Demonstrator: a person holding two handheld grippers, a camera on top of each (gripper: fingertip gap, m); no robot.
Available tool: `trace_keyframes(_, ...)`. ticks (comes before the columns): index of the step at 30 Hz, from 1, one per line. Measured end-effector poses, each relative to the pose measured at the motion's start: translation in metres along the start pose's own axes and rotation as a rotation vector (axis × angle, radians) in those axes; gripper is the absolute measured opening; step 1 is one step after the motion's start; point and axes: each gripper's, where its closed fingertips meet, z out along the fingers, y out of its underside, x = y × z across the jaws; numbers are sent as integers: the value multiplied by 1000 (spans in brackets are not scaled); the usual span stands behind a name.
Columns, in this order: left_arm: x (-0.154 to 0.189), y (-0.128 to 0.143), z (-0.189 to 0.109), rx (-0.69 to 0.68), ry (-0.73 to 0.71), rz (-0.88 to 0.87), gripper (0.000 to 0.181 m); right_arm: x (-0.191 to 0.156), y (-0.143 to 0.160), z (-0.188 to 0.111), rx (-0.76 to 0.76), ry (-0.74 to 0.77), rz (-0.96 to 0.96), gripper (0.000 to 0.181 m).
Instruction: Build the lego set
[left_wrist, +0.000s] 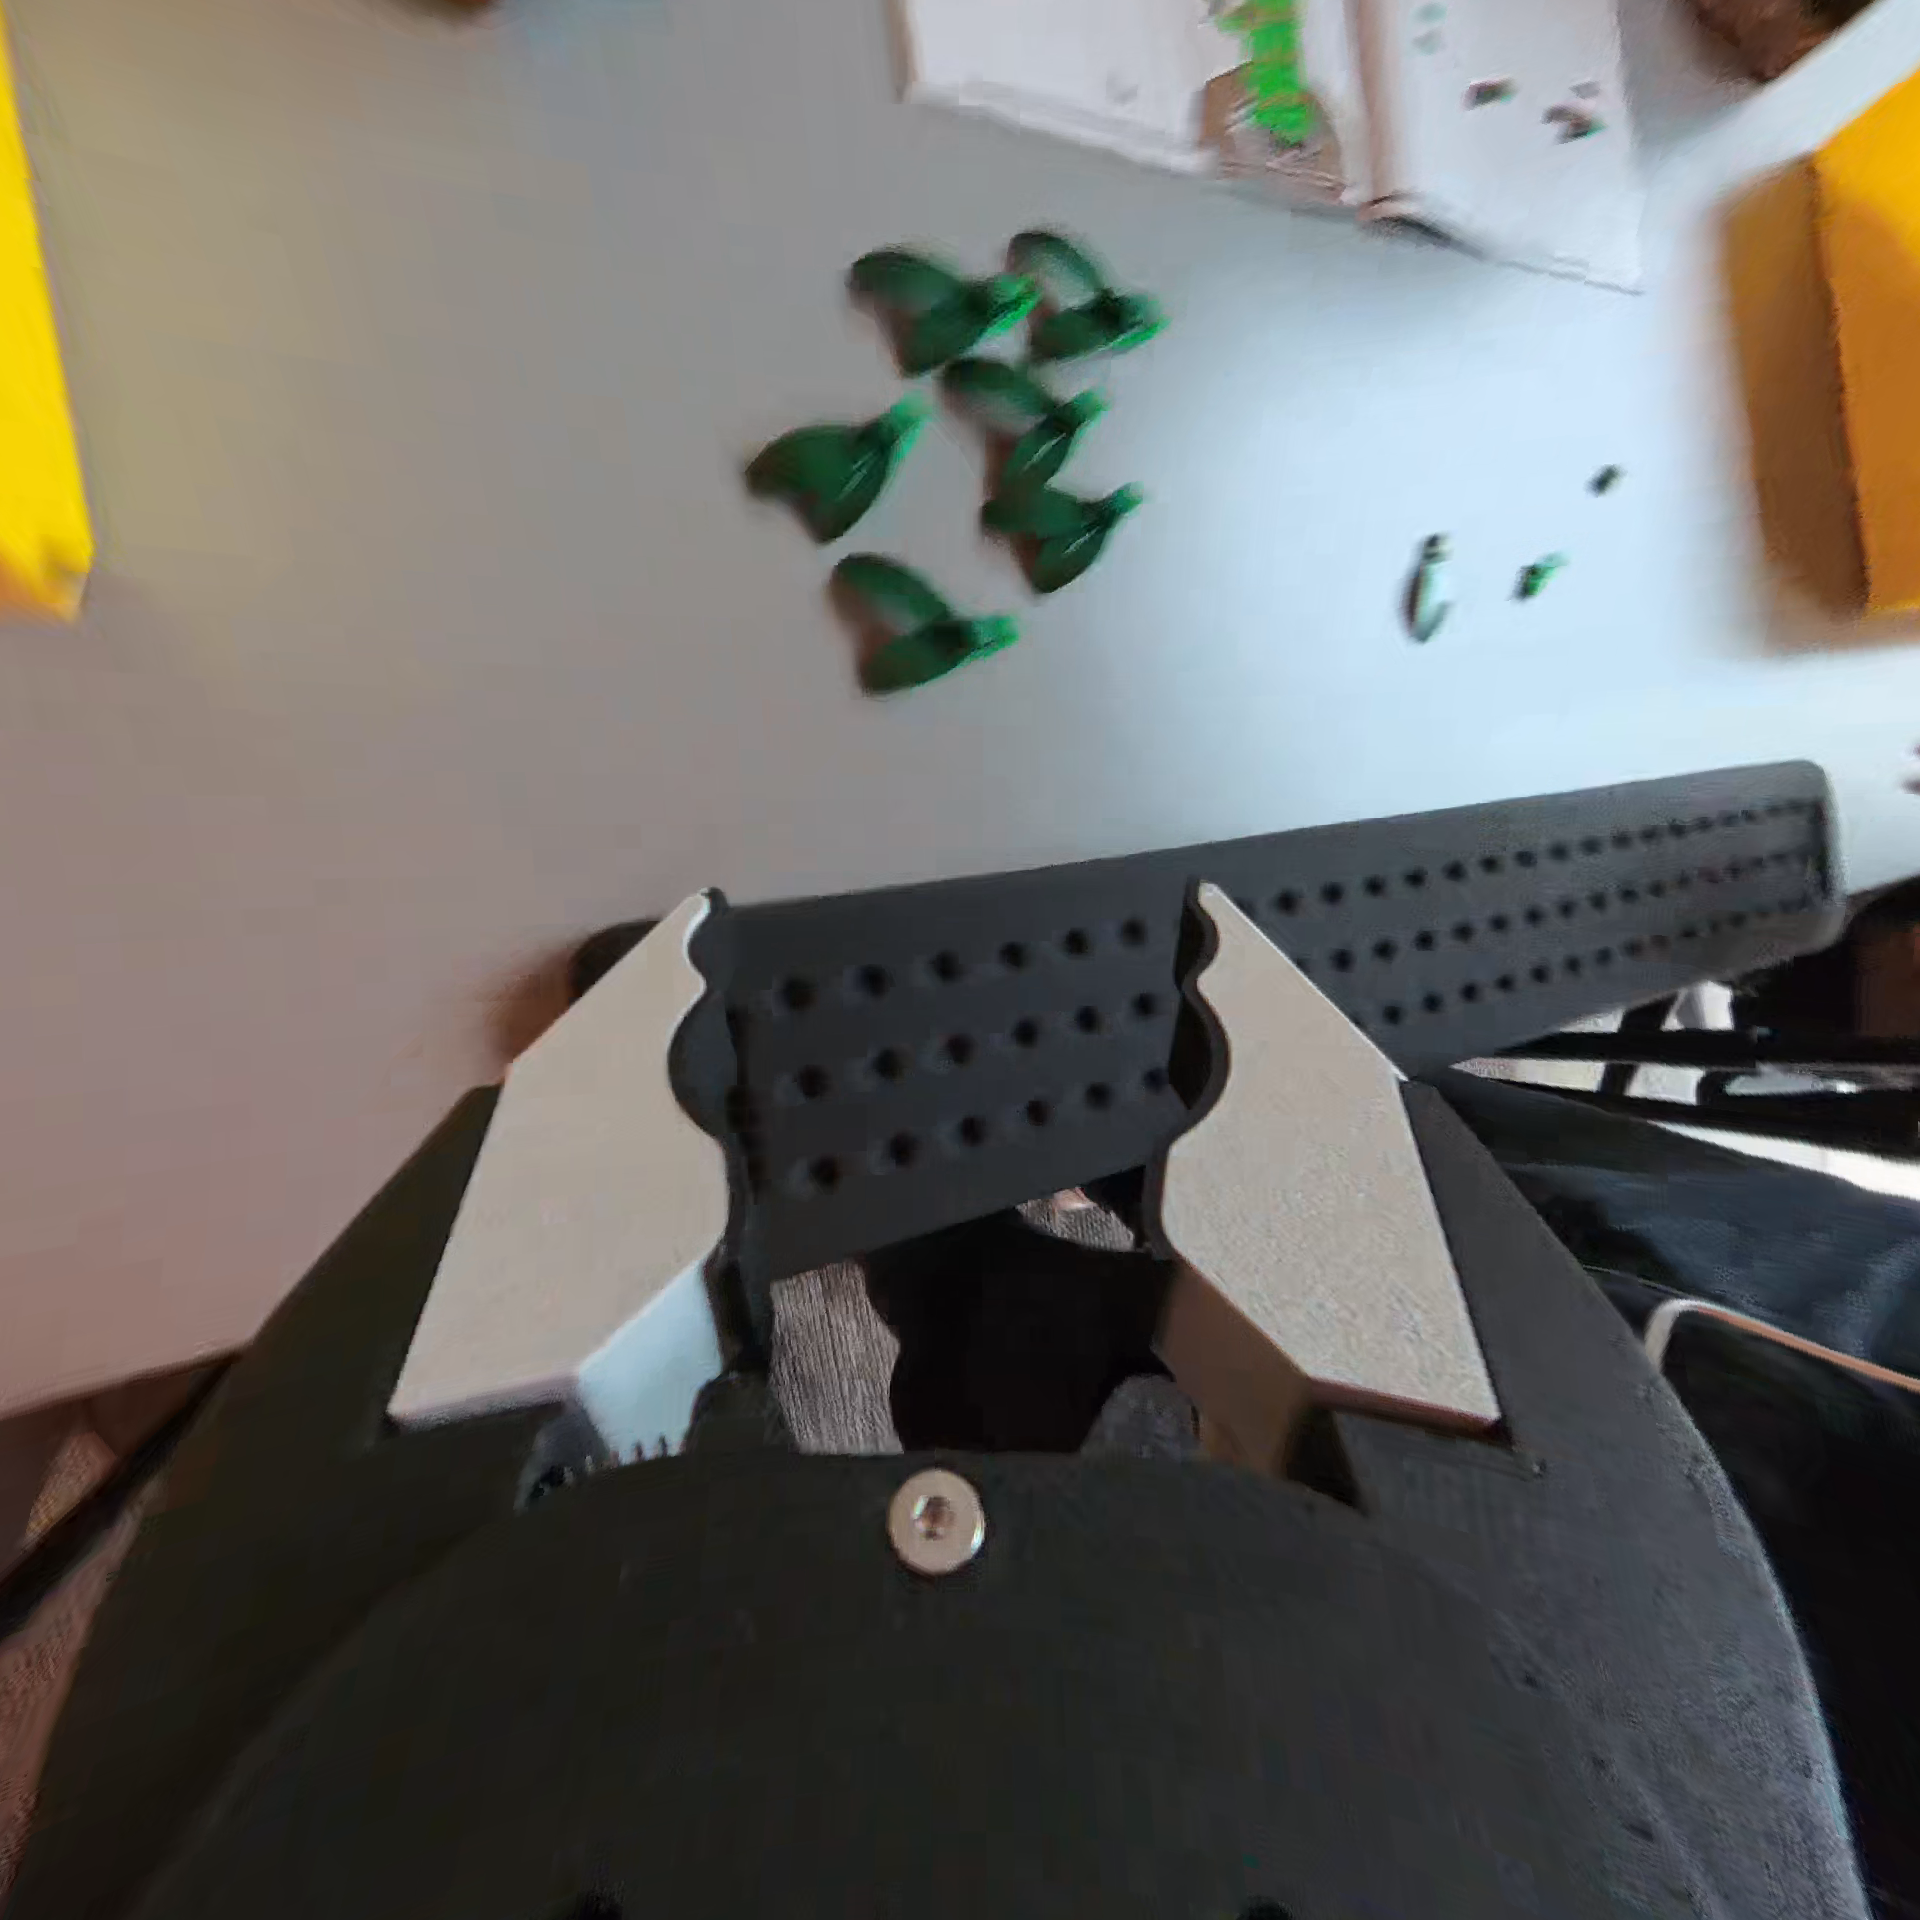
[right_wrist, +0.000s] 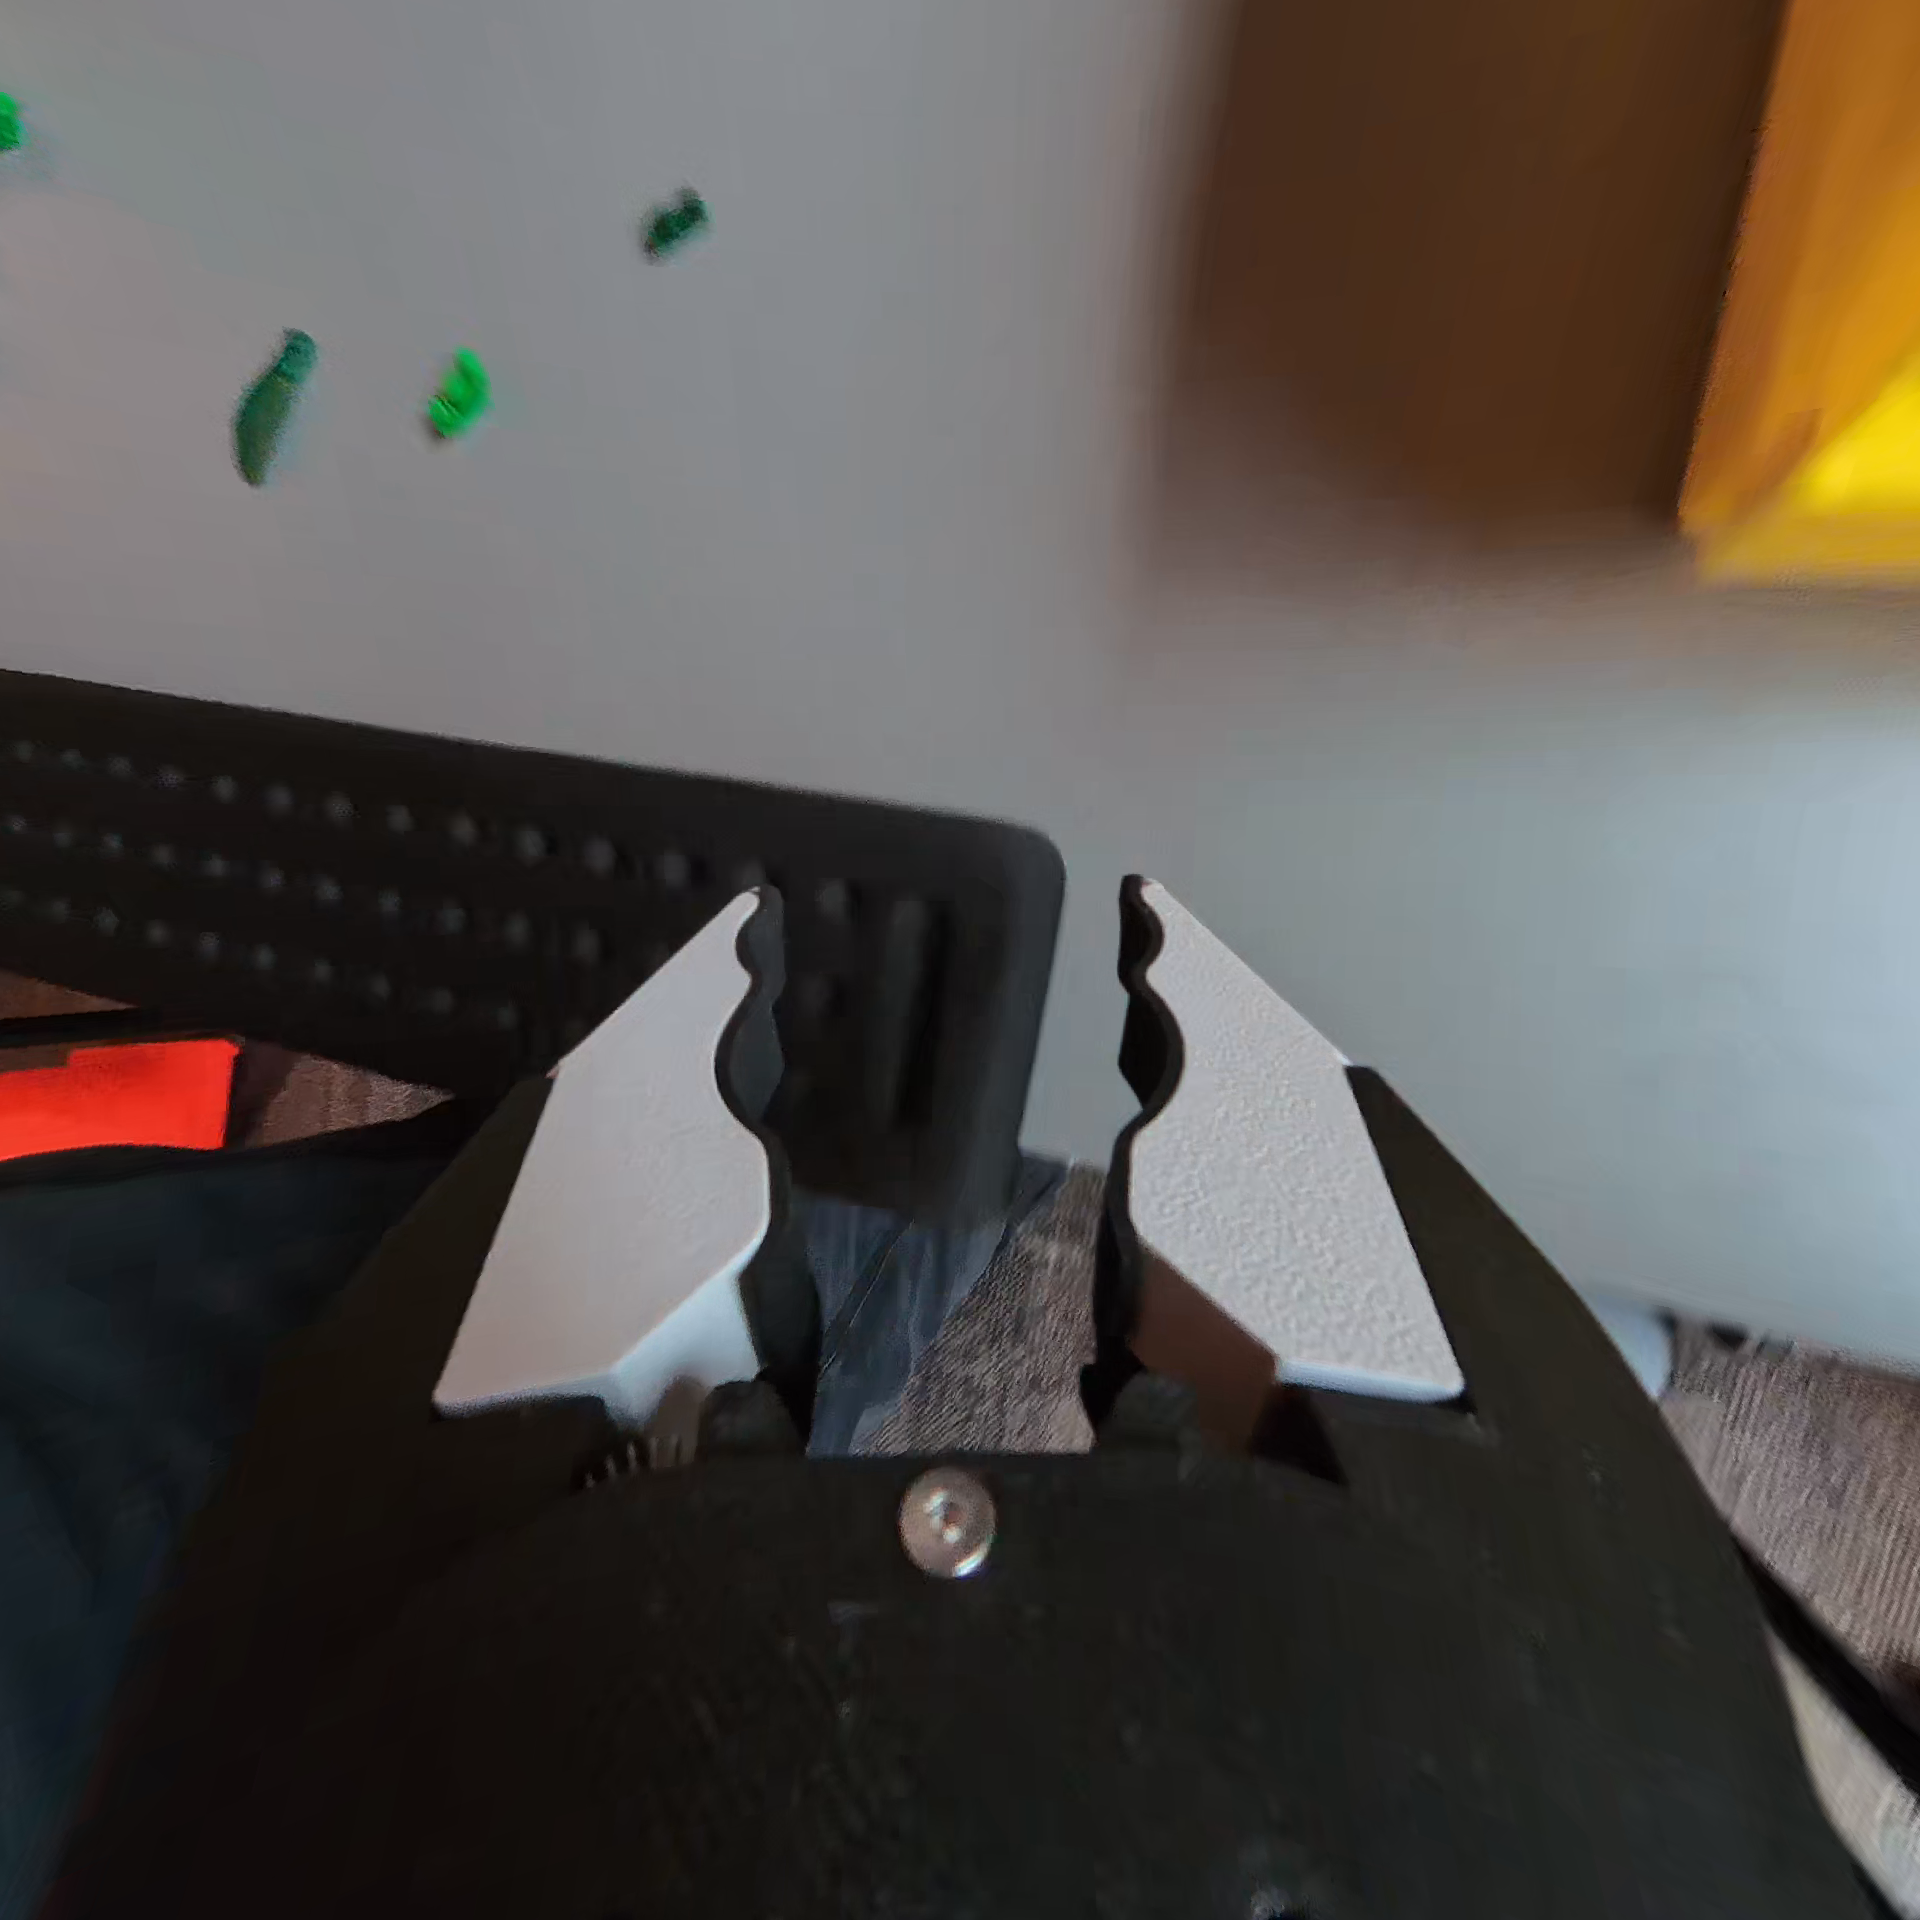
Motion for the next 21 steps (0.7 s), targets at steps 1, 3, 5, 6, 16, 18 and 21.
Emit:
trace_keyframes(1,-15,10,3,-18,-17,-44,86,4,13,-4,-23,4,43,65)
trace_keyframes(3,-41,26,9,-38,-55,-107,85,3,34,-4,-53,3,86,64)
trace_keyframes(5,-62,38,12,-47,-111,-117,84,-2,46,2,-84,5,78,64)
trace_keyframes(6,-67,42,14,-54,-120,-110,82,-6,48,6,-90,-11,80,65)
trace_keyframes(16,-59,49,28,-91,-26,-66,63,-10,45,22,-161,-50,85,62)
trace_keyframes(18,-64,50,28,-95,-62,-57,52,-9,45,21,-155,-45,99,61)
trace_keyframes(21,-66,50,28,-100,-67,-83,50,-10,45,21,-155,-27,104,61)
